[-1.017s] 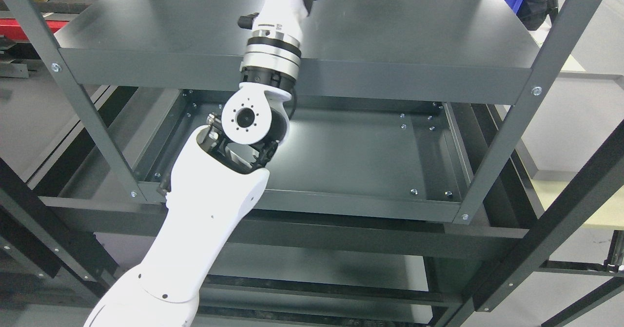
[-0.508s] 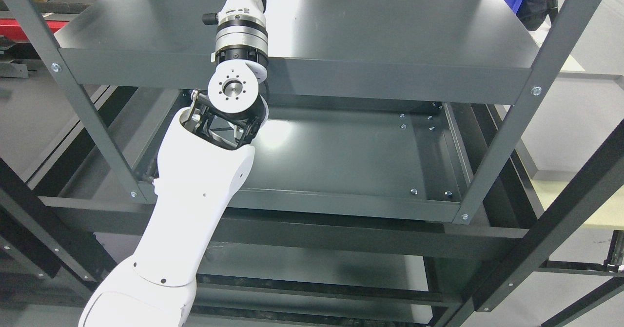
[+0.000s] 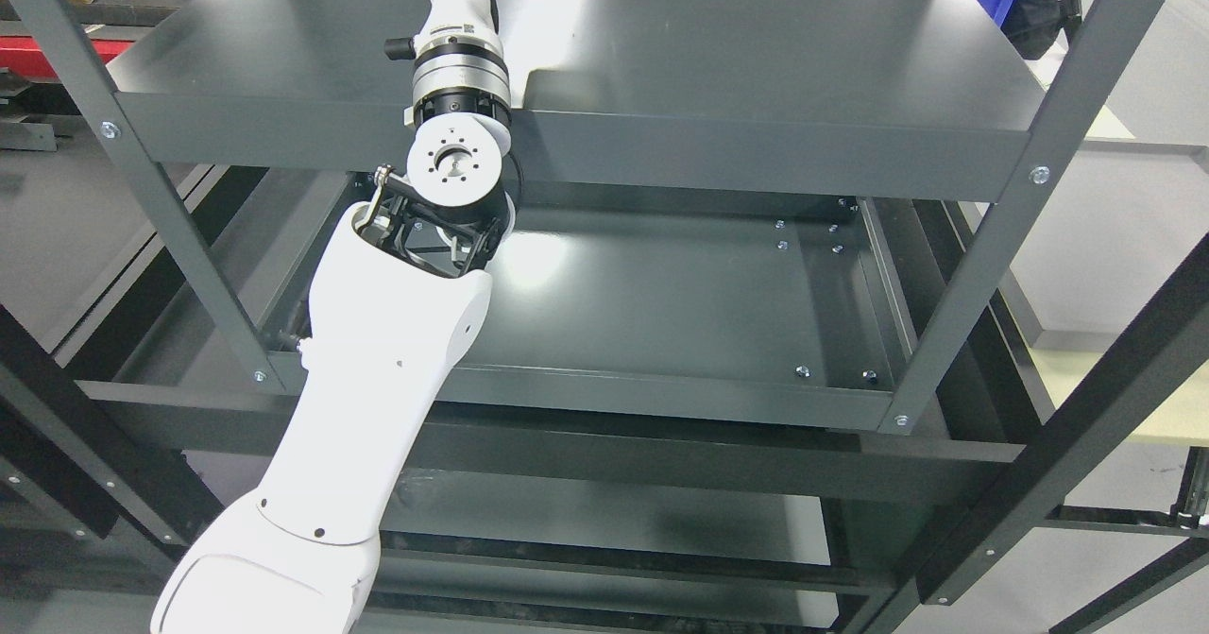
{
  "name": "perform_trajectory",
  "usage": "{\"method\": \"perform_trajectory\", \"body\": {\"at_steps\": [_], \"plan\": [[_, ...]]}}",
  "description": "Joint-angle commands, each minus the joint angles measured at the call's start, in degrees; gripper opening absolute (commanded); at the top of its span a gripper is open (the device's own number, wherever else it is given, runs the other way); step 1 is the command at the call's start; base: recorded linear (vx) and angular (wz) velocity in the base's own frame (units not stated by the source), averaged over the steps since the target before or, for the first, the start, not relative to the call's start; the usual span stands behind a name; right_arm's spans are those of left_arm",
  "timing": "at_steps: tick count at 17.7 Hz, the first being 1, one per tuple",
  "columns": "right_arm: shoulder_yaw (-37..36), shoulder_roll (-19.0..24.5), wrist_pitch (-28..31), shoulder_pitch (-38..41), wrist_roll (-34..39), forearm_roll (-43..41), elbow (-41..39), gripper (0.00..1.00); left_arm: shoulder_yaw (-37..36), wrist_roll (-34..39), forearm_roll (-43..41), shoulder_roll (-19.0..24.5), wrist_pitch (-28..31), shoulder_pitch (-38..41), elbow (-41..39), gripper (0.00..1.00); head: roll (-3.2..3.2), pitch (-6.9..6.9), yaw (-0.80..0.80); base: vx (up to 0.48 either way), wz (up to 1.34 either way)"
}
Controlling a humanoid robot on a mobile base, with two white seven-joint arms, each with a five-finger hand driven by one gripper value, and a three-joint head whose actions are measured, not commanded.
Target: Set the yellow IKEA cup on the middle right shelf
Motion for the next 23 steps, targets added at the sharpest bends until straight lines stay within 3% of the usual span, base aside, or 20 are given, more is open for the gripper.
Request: {"method": "perform_trajectory", "body": {"at_steps": [1, 11, 15, 21, 23], "plan": [[0.0, -1.0, -0.37, 0.35, -0.04, 0.0, 0.0, 0.99, -3.27, -0.08, 0.75, 1.0, 0.1, 0.03, 3.51, 0.48, 0.0, 0.0, 0.0, 0.0, 0.0], [0.0, -1.0, -0.37, 0.35, -0.04, 0.0, 0.0, 0.99, -3.18, -0.43, 0.66, 1.0, 1.85, 0.65, 3.95, 0.74, 0.0, 0.0, 0.0, -0.001, 0.01], [0.0, -1.0, -0.37, 0.35, -0.04, 0.0, 0.0, 0.99, -2.65, -0.7, 0.66, 1.0, 2.3, 0.82, 4.22, 0.8, 0.0, 0.0, 0.0, -0.016, -0.02], [0.0, -1.0, -0.37, 0.35, -0.04, 0.0, 0.0, 0.99, -2.39, -0.87, 0.66, 1.0, 1.95, 0.38, 3.25, 0.99, 0.0, 0.0, 0.0, 0.0, 0.0], [0.0, -1.0, -0.37, 0.35, -0.04, 0.0, 0.0, 0.99, -2.3, -0.87, 0.57, 1.0, 0.9, 0.29, 2.46, 0.99, 0.0, 0.0, 0.0, 0.0, 0.0]]}}
